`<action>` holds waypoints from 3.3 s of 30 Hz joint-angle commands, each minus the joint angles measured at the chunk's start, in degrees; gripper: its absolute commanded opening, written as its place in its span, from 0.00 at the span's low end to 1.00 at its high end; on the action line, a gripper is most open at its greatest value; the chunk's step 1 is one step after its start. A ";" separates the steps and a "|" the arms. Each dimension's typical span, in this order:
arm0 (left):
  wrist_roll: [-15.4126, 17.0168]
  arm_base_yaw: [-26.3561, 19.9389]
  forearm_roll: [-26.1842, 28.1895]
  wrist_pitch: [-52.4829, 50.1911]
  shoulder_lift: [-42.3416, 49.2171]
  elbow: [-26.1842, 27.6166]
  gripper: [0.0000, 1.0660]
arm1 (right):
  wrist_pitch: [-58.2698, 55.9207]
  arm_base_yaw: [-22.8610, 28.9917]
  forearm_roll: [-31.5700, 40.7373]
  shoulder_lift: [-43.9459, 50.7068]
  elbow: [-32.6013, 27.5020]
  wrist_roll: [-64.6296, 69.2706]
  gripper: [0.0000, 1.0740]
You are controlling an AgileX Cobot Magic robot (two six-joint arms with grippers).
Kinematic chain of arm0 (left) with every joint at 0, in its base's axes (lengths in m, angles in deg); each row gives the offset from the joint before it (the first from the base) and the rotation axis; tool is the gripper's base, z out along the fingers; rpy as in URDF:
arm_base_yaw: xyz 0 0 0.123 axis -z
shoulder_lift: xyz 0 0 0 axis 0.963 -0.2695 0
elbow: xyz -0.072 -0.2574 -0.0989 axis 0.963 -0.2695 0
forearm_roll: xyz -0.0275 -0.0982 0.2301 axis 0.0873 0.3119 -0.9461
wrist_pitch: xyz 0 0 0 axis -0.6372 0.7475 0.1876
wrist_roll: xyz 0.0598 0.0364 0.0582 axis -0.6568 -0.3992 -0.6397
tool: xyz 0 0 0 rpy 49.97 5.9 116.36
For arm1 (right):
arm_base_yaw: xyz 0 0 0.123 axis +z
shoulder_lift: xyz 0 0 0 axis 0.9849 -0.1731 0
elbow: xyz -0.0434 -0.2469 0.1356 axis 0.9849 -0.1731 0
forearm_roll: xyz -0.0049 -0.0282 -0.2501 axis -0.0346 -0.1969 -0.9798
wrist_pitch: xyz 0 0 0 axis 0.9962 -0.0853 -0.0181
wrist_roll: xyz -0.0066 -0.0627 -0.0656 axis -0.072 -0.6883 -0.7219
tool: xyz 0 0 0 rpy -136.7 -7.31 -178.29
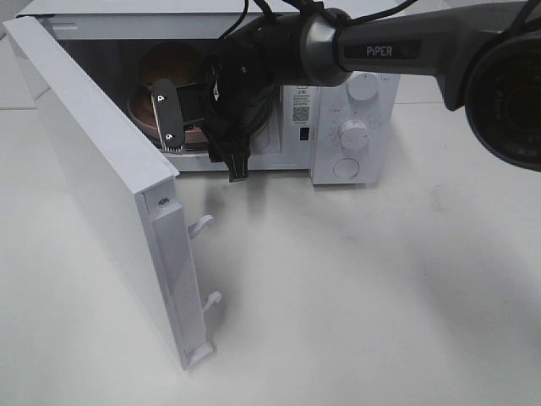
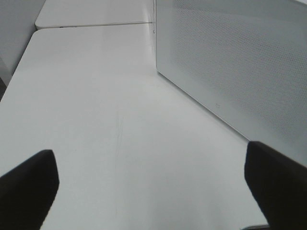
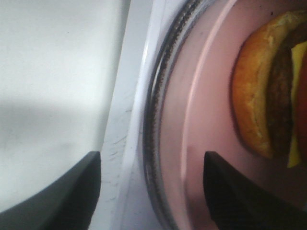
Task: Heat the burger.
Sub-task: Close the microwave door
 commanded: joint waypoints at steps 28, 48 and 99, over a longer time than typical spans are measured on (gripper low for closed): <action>0.06 -0.06 0.00 -0.17 1.03 -0.23 0.92 | 10.08 -0.29 0.69 21.49 -29.05 8.08 0.73; 0.06 -0.06 0.00 -0.17 1.03 -0.23 0.92 | 7.05 -1.55 -0.69 36.96 -46.12 15.30 0.71; 0.06 -0.06 0.00 -0.17 1.03 -0.23 0.92 | -33.29 -2.12 2.86 88.35 -68.93 70.19 0.71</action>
